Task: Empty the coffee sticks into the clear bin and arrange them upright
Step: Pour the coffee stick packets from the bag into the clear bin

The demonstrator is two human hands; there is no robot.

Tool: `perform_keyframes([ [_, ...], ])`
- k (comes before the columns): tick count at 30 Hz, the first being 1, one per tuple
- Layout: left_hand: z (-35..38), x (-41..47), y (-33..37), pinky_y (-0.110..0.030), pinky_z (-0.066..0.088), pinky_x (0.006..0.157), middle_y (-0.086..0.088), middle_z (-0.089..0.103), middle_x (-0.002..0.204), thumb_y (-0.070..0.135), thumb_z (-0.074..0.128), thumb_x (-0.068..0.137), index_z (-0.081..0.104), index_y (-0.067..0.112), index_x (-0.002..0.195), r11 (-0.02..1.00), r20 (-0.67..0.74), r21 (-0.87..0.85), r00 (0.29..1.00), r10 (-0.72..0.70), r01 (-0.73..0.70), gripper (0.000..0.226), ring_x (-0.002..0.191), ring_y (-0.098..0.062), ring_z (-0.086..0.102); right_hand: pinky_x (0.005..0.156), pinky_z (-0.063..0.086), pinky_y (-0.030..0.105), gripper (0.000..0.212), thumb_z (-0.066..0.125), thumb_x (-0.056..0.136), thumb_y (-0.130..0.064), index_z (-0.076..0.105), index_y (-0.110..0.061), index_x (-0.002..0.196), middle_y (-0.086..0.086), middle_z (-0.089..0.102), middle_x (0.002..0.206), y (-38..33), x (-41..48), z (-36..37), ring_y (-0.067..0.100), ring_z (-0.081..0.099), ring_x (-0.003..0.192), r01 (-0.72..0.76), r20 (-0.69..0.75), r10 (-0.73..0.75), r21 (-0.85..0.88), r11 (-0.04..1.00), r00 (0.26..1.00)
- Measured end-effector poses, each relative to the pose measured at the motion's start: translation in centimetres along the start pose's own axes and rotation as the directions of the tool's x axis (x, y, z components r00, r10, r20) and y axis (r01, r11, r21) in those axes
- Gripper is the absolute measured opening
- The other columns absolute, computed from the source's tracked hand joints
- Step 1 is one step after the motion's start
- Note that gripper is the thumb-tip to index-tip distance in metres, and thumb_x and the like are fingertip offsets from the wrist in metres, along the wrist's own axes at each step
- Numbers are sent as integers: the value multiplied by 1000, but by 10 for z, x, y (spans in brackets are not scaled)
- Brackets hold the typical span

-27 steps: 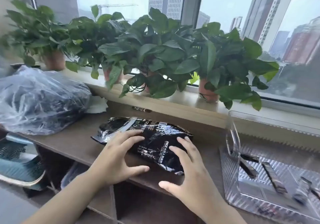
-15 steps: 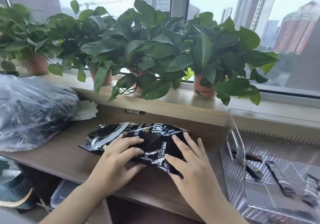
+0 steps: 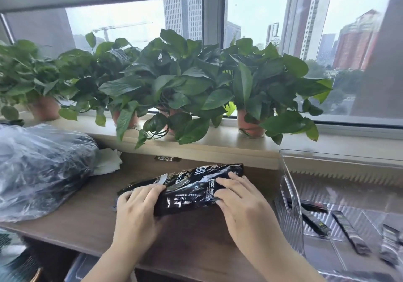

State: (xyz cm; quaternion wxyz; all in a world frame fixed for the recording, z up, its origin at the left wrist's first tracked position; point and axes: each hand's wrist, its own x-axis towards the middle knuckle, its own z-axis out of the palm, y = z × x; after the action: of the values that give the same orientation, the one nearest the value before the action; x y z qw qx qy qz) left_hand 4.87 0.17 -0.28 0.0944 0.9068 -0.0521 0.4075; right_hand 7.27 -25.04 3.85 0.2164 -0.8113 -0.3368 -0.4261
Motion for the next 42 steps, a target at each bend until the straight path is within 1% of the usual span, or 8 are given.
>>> perform_keyframes([
  [3,-2,0,6,-36,35,80,5,72,101,51,61,67,71,16,100,1000,-115,11,993,-23,25,49,96,-13,59,107,44,37,14,61,88,-12,76,-13,88,3,74,108,-3,9,-11,24,67,112,-18,-30,20,54,998,999],
  [12,-20,10,24,-41,38,76,2,74,93,47,65,76,73,11,91,1000,-330,17,944,20,-15,40,90,-10,58,106,49,41,20,79,77,3,75,-9,92,6,73,109,-8,30,-44,28,65,117,5,-26,-2,104,995,1000],
  [16,-36,26,37,-42,43,74,-1,74,94,43,65,82,73,9,92,996,-371,49,924,91,-78,36,87,-18,65,107,44,27,11,73,82,-1,75,-7,92,6,72,102,-7,39,-71,24,66,109,39,-82,-31,107,993,996],
  [19,-53,43,52,-40,41,74,-2,74,93,44,68,82,73,8,93,989,-388,88,911,143,-118,38,87,-21,66,95,51,27,8,69,86,-5,75,-7,91,3,69,97,-3,45,-95,21,65,98,59,-123,-47,96,994,991],
  [24,-80,72,84,-44,43,75,-2,74,94,46,67,82,72,11,96,972,-363,143,903,229,-189,38,89,-21,66,110,42,52,5,70,87,-14,73,-14,90,-4,70,95,16,45,-134,15,65,93,37,-174,-44,-42,998,984],
  [33,-95,111,151,-43,40,74,-1,72,90,41,70,78,71,10,92,905,-257,243,876,408,-350,34,81,-27,69,75,58,34,9,72,85,-20,71,-13,91,-2,69,98,64,29,-201,18,65,91,73,2,-74,-145,987,997],
  [39,-94,128,198,-44,38,75,-1,70,91,40,64,73,69,11,95,850,-154,280,854,498,-446,36,79,-28,66,76,61,35,33,83,77,-34,73,-16,102,-4,70,104,90,13,-224,17,66,97,-58,54,69,-173,983,996],
  [42,-89,134,216,-43,40,75,0,69,86,33,81,67,68,13,93,819,-81,279,837,541,-502,35,76,-28,65,78,61,33,38,83,76,-37,74,-15,106,-5,71,105,102,1,-230,16,66,98,-125,49,134,-152,980,990],
])
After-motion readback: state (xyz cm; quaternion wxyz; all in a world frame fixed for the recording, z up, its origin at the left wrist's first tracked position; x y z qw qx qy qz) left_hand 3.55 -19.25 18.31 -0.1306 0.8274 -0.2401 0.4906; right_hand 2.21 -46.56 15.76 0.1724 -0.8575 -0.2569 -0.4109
